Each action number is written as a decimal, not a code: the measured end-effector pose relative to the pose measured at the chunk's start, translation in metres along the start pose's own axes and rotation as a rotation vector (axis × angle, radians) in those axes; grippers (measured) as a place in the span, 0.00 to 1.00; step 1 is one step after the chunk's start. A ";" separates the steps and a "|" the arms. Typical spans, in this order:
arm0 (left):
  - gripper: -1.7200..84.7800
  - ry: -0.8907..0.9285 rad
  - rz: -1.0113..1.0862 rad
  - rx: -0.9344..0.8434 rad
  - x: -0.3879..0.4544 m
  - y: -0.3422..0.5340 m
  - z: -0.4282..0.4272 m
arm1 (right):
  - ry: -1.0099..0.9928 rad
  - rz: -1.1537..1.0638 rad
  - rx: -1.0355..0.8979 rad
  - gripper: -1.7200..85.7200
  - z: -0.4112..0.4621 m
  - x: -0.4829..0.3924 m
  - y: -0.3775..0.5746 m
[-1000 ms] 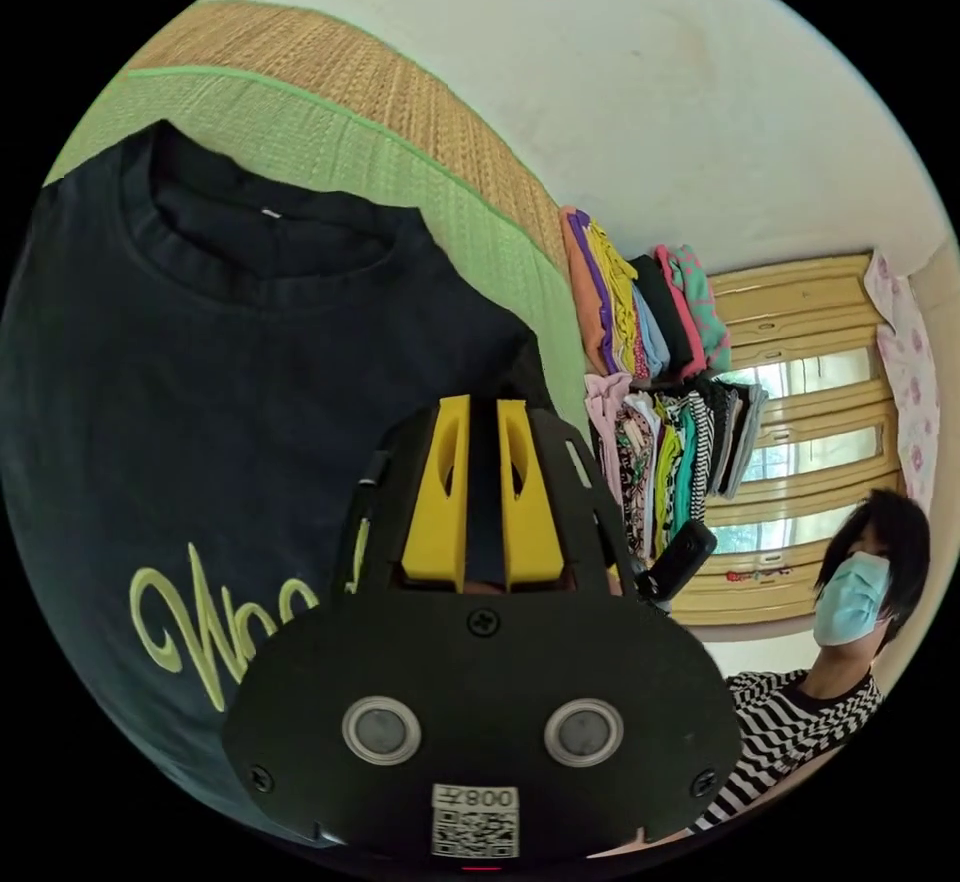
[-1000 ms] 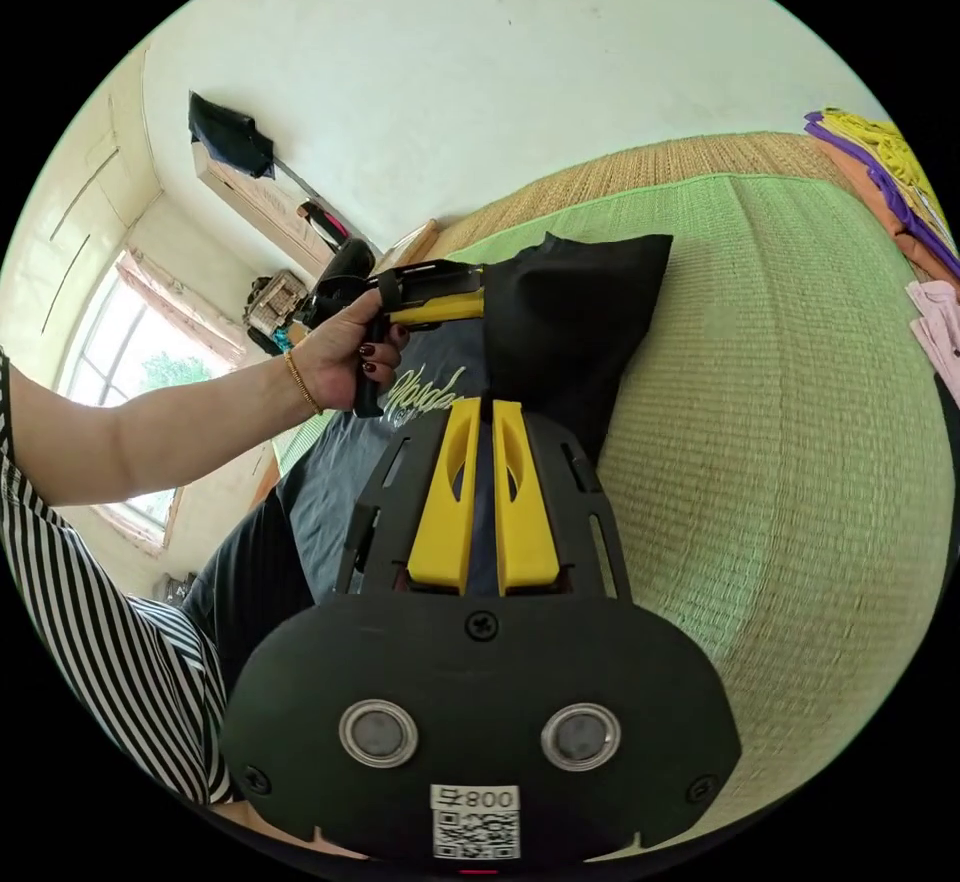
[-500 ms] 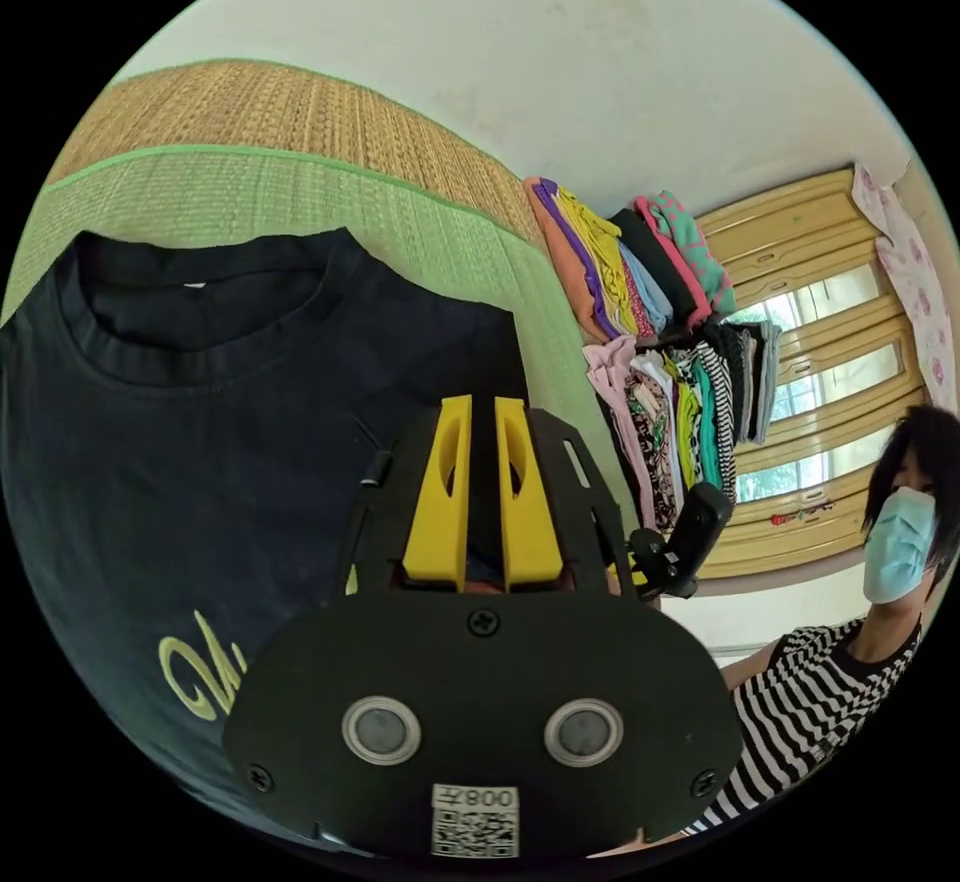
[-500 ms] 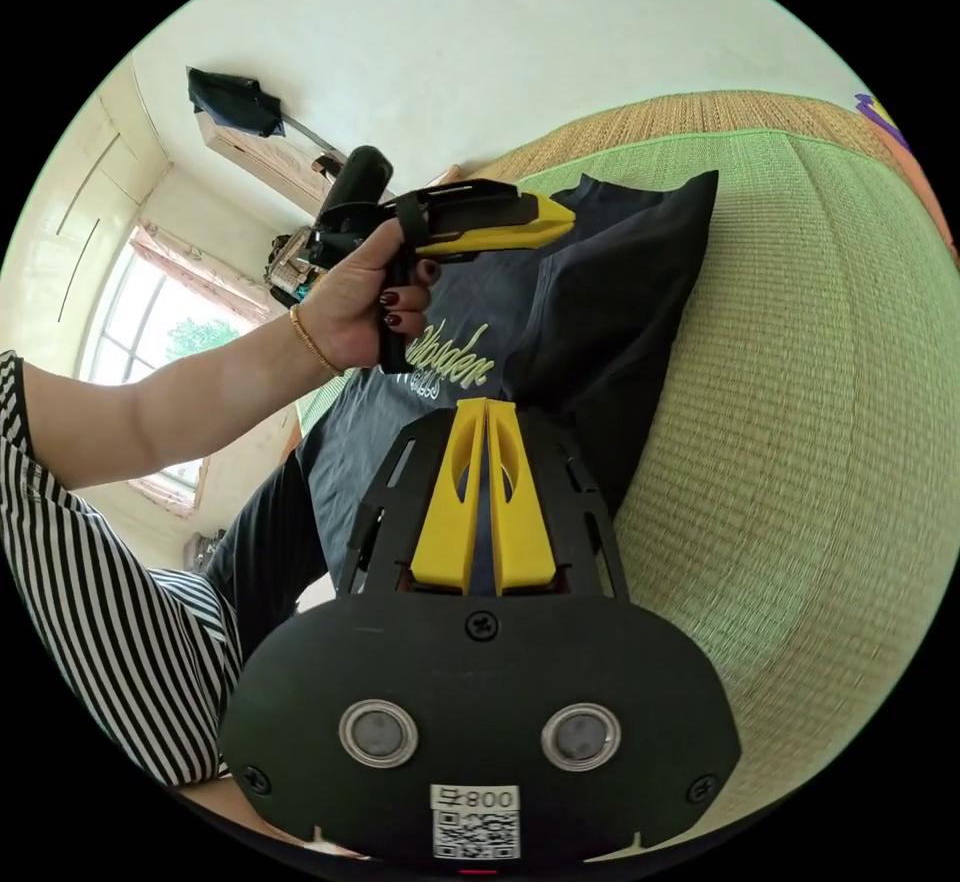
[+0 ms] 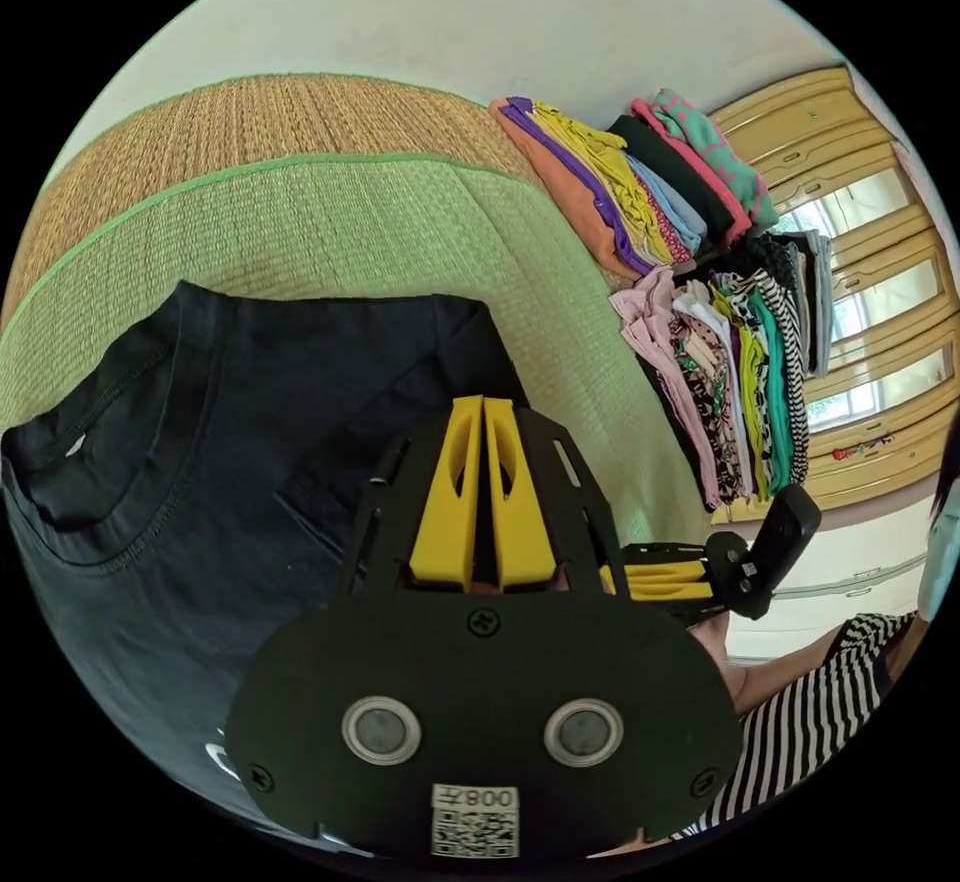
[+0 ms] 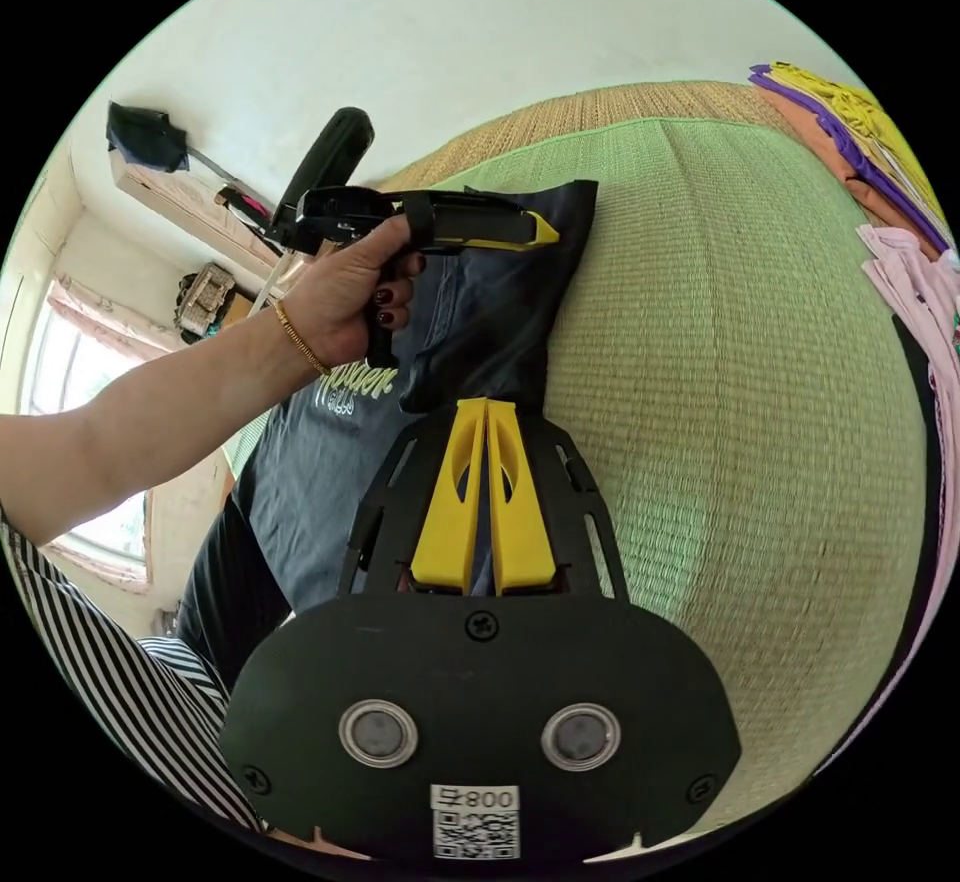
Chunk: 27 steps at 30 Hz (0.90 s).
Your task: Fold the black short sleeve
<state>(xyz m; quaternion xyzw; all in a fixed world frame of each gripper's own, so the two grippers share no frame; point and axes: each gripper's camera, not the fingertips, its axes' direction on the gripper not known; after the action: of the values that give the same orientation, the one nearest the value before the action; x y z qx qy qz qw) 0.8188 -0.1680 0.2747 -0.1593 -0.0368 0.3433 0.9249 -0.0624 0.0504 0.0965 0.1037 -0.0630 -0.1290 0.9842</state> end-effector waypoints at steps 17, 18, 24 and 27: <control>0.02 0.043 0.076 0.031 -0.049 0.084 -0.019 | -0.007 0.052 0.058 0.02 -0.047 0.002 -0.048; 0.02 0.040 0.072 0.004 -0.056 0.099 -0.015 | -0.007 0.059 0.051 0.02 -0.047 0.003 -0.050; 0.02 0.148 -0.042 0.009 -0.103 0.156 -0.013 | -0.003 0.070 0.053 0.02 -0.058 -0.007 -0.076; 0.02 0.195 -0.113 0.083 -0.132 0.201 -0.035 | -0.020 0.077 0.058 0.02 -0.066 -0.011 -0.090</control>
<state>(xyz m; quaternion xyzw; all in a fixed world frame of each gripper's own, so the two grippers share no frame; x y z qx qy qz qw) 0.5992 -0.1195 0.1827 -0.1512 0.0588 0.2748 0.9477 -0.0844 -0.0193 0.0120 0.1284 -0.0806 -0.0903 0.9843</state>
